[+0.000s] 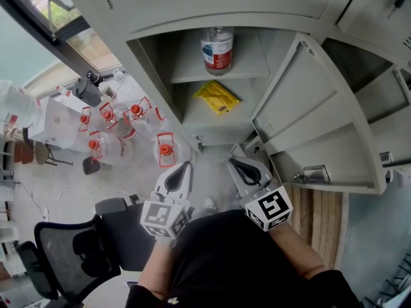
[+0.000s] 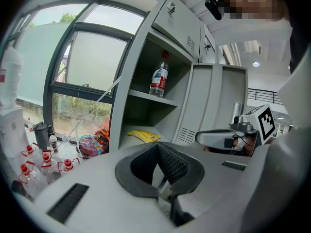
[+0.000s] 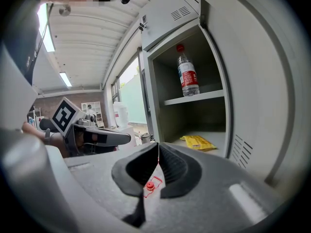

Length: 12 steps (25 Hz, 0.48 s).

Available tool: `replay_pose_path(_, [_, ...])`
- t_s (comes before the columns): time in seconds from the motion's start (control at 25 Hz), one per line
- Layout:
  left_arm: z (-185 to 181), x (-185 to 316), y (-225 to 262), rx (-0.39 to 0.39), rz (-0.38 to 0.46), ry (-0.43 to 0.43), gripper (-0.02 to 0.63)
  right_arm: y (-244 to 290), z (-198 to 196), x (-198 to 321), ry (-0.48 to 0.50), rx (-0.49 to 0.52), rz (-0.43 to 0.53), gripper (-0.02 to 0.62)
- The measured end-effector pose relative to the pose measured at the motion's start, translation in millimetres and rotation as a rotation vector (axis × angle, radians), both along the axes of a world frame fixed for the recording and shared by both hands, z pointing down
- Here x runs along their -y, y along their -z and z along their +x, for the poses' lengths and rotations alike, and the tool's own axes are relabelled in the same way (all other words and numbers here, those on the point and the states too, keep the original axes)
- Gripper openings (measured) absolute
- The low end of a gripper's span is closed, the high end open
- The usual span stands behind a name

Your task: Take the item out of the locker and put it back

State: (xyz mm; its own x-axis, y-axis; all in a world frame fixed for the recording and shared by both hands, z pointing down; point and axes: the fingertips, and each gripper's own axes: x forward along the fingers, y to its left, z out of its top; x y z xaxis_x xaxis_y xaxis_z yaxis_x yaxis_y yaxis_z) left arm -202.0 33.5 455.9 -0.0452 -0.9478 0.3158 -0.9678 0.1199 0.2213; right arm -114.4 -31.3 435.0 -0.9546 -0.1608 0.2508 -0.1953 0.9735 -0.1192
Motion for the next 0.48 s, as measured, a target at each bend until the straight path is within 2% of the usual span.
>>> replay_pose_path(0.48, [0.9,2.0,3.0,0.005,0.004,-0.005,0.014,-1.3,3.2,2.3,-0.013,-0.006,-0.003,0.0])
